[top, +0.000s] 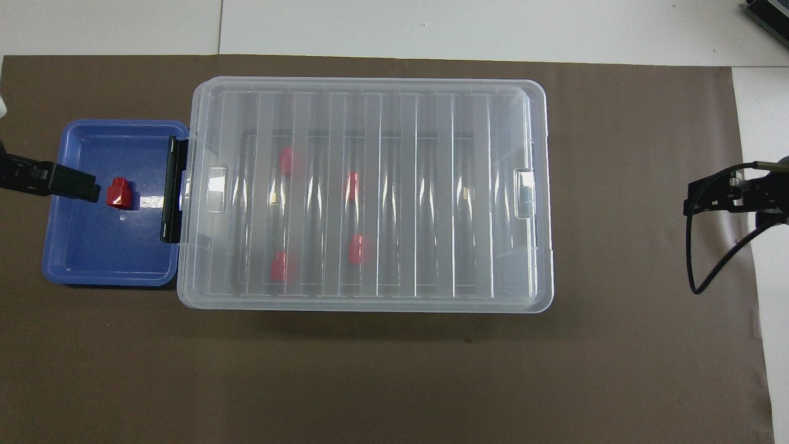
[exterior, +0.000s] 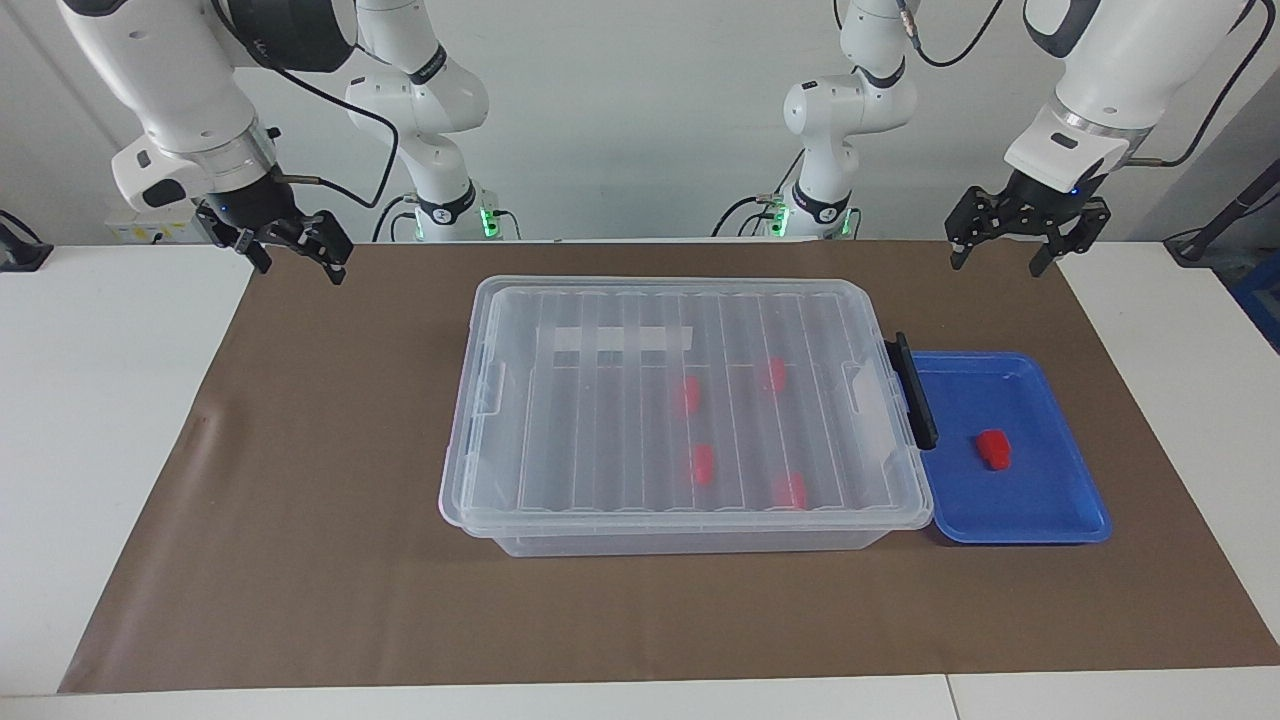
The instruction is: Place red block in blue tray from box
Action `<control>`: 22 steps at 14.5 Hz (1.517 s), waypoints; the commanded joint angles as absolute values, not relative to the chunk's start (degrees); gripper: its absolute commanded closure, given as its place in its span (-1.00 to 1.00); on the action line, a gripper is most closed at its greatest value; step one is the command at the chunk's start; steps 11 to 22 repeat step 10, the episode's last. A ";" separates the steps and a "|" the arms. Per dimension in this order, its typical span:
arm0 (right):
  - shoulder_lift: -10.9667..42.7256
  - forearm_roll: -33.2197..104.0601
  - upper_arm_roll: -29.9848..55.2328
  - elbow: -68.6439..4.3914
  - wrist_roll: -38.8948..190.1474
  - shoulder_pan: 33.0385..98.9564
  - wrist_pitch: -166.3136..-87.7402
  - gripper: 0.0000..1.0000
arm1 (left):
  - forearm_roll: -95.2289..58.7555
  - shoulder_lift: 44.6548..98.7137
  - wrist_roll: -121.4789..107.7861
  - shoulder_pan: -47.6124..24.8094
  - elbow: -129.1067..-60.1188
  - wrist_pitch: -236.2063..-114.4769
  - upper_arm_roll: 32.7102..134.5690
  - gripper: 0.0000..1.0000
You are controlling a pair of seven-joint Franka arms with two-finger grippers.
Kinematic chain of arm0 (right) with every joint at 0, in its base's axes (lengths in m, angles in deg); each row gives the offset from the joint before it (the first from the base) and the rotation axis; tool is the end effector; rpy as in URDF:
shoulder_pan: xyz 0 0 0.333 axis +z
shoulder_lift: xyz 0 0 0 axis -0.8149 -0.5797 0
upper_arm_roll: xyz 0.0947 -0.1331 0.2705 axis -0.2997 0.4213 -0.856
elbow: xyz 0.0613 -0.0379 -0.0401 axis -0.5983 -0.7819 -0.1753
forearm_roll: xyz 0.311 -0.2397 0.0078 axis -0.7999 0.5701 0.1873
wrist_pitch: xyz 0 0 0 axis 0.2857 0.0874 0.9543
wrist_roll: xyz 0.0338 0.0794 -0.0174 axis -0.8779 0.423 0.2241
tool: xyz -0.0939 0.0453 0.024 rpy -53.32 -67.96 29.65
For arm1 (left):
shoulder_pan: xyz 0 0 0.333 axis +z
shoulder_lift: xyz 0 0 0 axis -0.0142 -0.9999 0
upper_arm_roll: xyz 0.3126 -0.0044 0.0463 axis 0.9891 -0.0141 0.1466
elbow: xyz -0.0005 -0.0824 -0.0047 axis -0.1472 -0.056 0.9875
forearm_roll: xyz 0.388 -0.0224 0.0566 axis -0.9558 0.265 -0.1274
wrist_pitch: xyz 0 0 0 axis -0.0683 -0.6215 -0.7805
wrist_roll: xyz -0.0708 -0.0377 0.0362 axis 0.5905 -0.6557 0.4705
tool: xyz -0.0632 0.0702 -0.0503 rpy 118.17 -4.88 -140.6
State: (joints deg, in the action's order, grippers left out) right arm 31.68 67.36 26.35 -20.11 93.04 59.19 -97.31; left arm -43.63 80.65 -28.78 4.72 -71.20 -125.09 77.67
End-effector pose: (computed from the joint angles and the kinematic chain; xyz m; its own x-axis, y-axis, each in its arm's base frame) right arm 0.5459 -0.0211 0.6140 0.9791 -0.1957 -0.0548 -0.1942 -0.9804 0.0318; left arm 0.5545 -0.0484 0.6472 0.9794 -0.2006 0.0234 -0.2006 -0.9797 -0.0031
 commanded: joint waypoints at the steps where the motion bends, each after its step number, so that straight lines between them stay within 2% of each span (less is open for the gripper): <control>1: 32.10 66.80 25.98 -20.92 90.13 58.61 -97.23 -1.00 | -43.46 81.66 -27.30 4.07 -72.16 -125.73 78.05 -1.00; 22: 32.36 67.06 25.71 -20.57 90.04 59.05 -96.26 -1.00 | -43.37 81.66 -27.30 4.59 -72.43 -127.13 78.14 -1.00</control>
